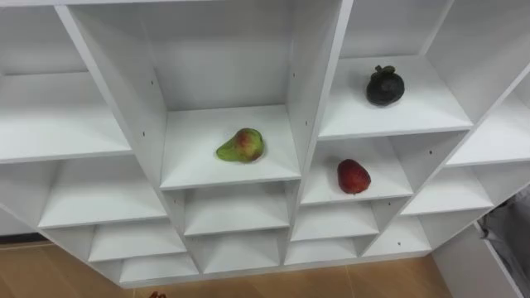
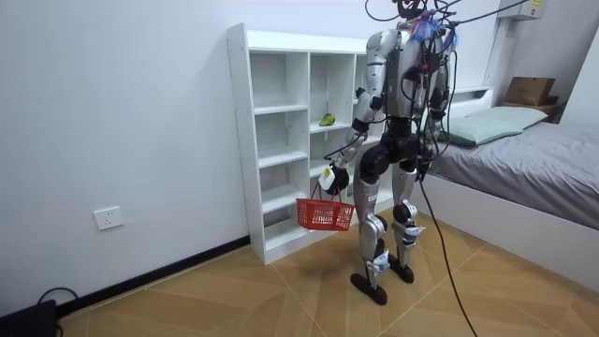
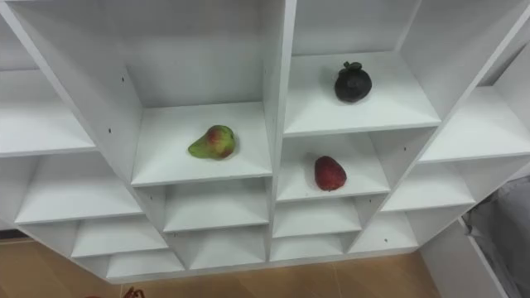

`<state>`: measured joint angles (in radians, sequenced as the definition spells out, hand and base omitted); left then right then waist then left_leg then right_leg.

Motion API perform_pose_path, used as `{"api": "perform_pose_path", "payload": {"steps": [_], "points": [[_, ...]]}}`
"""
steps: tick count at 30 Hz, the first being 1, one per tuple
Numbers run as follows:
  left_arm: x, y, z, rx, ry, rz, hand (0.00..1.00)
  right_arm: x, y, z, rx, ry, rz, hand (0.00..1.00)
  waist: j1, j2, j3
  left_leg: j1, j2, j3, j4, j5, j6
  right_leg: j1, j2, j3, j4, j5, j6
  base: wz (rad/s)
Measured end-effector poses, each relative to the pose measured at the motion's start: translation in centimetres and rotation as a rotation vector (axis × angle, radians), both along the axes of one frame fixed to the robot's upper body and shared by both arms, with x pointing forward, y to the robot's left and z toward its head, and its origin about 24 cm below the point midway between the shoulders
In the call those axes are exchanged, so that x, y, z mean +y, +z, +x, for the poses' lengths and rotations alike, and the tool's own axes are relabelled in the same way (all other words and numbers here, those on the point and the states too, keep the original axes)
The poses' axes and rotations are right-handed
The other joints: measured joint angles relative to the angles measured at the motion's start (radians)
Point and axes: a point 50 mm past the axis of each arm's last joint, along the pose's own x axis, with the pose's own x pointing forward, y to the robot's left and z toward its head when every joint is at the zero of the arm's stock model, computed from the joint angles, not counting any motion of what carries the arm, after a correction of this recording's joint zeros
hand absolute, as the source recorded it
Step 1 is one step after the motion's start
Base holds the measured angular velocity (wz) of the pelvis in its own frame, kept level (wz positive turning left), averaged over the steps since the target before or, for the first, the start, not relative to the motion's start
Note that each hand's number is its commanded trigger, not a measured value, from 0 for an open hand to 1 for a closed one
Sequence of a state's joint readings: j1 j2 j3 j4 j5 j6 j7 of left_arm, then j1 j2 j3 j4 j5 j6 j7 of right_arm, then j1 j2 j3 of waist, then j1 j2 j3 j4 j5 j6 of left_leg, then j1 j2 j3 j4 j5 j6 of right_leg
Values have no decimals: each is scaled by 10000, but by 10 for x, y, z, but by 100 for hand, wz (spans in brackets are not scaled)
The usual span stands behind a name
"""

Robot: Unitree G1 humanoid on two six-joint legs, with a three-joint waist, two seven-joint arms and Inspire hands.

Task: Collect fruits from the closet

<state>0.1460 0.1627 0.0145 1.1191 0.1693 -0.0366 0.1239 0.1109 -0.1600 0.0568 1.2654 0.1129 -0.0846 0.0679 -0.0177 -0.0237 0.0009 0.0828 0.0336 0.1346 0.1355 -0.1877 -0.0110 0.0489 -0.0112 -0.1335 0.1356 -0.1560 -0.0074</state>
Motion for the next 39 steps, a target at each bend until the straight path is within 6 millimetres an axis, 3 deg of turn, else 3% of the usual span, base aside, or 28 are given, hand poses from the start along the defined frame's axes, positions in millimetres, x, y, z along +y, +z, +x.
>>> {"api": "perform_pose_path", "payload": {"steps": [39], "points": [[0,2,5,-658,135,74,100,0,0,3,-256,-90,-686,0,-6,-29,-8,43,1,15,3,0,0,21,2,26,20,2,-1,0]]}}
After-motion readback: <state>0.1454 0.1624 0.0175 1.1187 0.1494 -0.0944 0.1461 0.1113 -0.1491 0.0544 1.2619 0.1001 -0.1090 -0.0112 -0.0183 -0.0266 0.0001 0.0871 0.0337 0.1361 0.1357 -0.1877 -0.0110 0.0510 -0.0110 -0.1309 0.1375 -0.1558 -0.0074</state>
